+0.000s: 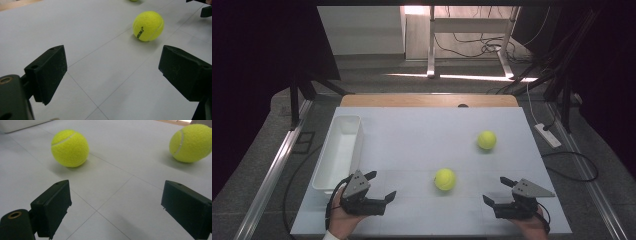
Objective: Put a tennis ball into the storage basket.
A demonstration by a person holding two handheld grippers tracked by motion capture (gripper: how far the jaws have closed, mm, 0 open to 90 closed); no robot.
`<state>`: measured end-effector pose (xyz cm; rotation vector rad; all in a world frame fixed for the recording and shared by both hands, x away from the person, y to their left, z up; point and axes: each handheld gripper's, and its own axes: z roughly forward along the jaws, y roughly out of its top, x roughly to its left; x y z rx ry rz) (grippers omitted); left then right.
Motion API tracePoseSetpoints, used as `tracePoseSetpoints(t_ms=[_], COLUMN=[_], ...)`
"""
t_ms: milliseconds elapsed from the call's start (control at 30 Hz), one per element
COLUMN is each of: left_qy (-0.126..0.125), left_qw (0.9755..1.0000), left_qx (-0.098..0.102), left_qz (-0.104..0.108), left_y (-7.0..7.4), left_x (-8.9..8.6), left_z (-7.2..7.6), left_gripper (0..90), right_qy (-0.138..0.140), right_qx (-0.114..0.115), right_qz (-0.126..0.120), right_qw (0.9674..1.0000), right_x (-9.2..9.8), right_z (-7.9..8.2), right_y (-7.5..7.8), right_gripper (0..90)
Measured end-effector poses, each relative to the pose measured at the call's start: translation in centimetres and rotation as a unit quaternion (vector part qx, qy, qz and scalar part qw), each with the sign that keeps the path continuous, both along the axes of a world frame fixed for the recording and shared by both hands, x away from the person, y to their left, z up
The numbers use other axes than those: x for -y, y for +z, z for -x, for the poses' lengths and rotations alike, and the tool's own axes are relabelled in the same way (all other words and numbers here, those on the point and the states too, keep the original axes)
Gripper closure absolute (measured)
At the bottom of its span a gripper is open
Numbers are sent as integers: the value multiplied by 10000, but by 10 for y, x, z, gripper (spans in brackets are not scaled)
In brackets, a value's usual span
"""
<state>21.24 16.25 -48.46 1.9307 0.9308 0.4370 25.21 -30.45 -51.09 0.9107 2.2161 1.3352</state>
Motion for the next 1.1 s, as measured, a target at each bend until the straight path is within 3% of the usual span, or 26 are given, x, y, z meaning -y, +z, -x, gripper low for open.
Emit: tracePoseSetpoints(t_ms=[1100], left_qy=[-145], left_qw=[9999], left_qx=[76], left_qz=[7], left_y=[22], left_x=[27], left_z=[-15], left_gripper=[93], right_qy=[2], right_qx=[19], right_qz=[84], right_qw=[10000], right_x=[0], right_z=[0], right_y=[-1], right_gripper=[88])
